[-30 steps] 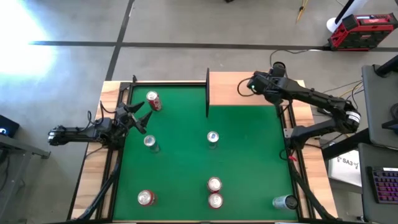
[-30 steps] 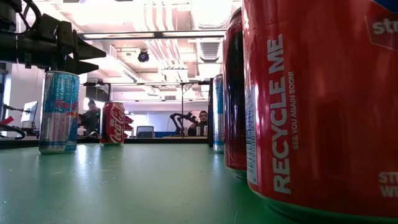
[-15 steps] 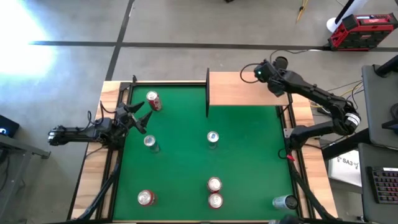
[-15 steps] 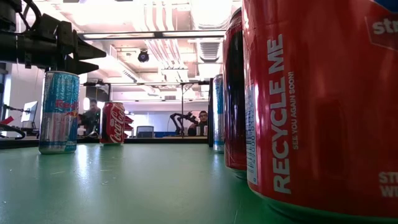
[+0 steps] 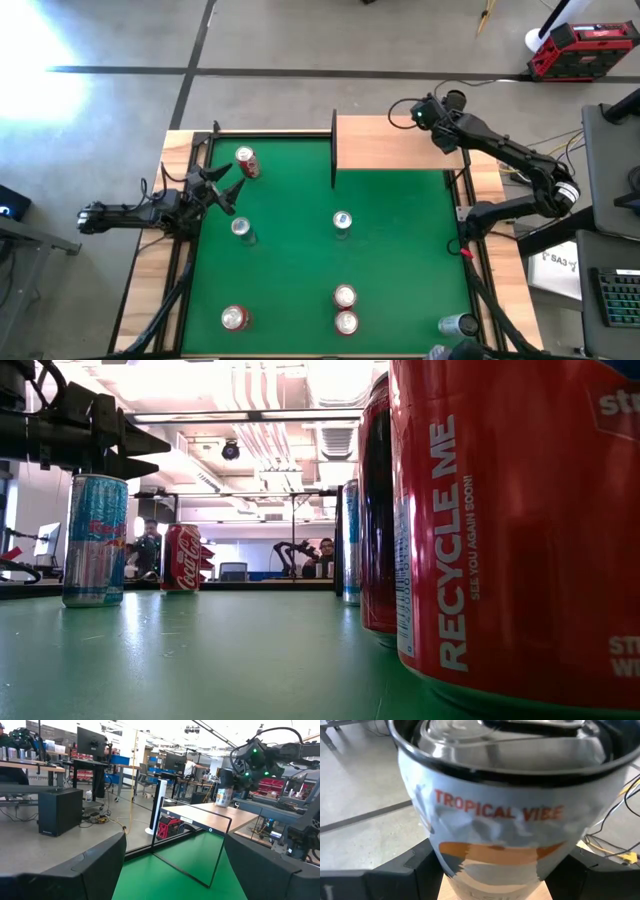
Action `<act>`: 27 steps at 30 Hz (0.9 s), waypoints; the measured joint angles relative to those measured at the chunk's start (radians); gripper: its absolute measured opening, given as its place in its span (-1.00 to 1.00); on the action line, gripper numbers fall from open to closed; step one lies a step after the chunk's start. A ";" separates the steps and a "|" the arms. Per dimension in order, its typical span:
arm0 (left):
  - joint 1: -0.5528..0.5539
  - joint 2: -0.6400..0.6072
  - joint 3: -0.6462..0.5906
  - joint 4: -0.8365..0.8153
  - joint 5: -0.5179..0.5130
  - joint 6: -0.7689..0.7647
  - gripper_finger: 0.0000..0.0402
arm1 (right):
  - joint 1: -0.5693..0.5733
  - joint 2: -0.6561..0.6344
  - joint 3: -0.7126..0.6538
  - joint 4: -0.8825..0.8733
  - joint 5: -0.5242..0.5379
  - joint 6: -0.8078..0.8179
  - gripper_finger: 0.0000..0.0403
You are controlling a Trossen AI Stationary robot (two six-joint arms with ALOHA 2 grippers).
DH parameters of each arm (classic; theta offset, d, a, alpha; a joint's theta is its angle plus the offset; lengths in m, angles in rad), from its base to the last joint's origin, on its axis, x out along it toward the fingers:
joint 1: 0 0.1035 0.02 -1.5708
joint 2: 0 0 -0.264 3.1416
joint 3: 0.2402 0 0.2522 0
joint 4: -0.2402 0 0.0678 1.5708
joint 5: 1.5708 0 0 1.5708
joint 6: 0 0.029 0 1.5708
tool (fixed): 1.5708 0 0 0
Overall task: Place canned beverage on shelf
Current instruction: Put the top white yellow soda can on the shelf
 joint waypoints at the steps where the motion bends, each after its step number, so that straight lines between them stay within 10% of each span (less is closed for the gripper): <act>1: 0.000 0.000 0.000 0.000 0.000 0.000 0.61 | 0.000 0.000 -0.001 0.001 0.002 -0.001 0.28; 27: 0.000 0.000 0.000 0.000 0.000 0.000 0.61 | 0.001 0.002 -0.048 0.095 0.063 -0.013 0.48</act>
